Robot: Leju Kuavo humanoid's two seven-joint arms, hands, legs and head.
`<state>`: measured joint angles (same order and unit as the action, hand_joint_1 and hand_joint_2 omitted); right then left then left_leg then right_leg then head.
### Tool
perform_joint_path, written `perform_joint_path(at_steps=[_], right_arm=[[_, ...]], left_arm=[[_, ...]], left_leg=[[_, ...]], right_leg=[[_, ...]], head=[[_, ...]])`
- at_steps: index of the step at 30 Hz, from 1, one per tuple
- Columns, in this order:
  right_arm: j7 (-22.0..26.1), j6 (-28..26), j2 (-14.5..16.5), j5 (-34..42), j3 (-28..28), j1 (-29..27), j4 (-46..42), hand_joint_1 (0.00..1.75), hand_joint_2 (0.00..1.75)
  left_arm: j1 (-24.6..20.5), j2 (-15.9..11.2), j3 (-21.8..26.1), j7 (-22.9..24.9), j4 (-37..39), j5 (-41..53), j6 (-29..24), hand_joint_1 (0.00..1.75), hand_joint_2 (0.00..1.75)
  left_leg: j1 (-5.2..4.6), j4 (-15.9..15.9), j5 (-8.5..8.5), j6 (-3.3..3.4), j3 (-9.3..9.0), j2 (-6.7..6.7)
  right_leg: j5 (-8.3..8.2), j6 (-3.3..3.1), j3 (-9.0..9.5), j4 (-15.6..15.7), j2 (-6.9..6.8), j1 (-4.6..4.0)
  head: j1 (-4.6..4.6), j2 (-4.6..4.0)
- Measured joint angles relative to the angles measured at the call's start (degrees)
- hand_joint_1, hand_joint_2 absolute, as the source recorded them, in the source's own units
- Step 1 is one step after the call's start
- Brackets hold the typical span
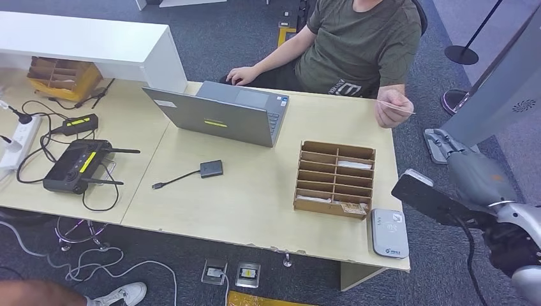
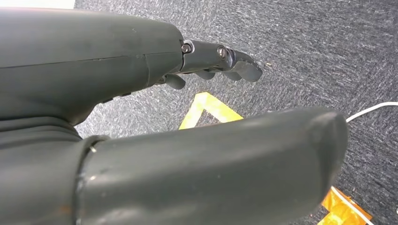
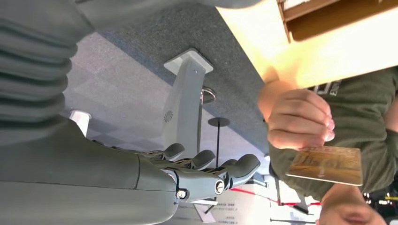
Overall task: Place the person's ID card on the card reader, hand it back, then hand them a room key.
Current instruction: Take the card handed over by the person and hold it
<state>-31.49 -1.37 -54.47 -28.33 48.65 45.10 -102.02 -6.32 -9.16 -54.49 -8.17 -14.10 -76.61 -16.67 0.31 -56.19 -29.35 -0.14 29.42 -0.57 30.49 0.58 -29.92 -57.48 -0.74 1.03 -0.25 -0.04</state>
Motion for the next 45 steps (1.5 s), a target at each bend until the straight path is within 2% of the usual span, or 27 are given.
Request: perform_joint_path(at_steps=[9,15,23,35,45], right_arm=[[-0.2,-3.9,0.9,-2.5,1.2,-2.2,3.0,0.00,1.75],[0.2,-5.3,2.4,-10.8,-1.8,-5.5,5.5,0.00,1.75],[0.3,-7.5,5.9,-16.2,-5.7,-6.5,9.6,0.00,1.75],[2.4,-8.7,11.2,-17.4,-7.3,-6.1,17.2,0.00,1.75],[1.4,-6.2,11.6,-16.3,-8.1,-6.9,19.5,0.00,1.75]], left_arm=[[0.0,0.1,-1.1,0.0,0.0,1.3,0.5,0.00,0.00],[0.0,0.2,-1.5,0.0,0.0,2.0,0.3,0.00,0.00],[0.0,0.4,-2.6,0.2,0.0,2.2,-0.1,0.00,0.00],[0.0,0.9,-3.1,1.0,0.0,2.7,-0.2,0.00,0.00],[0.0,1.1,-4.1,1.2,0.0,2.9,-0.1,0.00,0.00]], left_leg=[[0.00,0.0,0.00,0.00,0.00,0.00],[0.00,0.0,0.00,0.00,-0.01,0.00],[0.00,0.0,0.00,0.00,-0.01,0.00],[0.00,0.0,0.00,0.00,-0.02,0.00],[0.00,0.0,0.00,0.00,-0.07,0.06]], right_leg=[[0.00,0.00,0.00,0.0,0.00,0.00],[0.00,0.00,0.01,0.0,0.01,0.00],[0.00,0.00,0.01,0.0,0.01,0.00],[0.00,0.00,0.01,0.0,0.01,0.00],[0.00,0.00,-0.01,0.0,0.08,0.00]], head=[[0.01,0.00],[-0.01,0.00],[0.00,0.00],[-0.01,0.00],[-0.01,-0.01]])
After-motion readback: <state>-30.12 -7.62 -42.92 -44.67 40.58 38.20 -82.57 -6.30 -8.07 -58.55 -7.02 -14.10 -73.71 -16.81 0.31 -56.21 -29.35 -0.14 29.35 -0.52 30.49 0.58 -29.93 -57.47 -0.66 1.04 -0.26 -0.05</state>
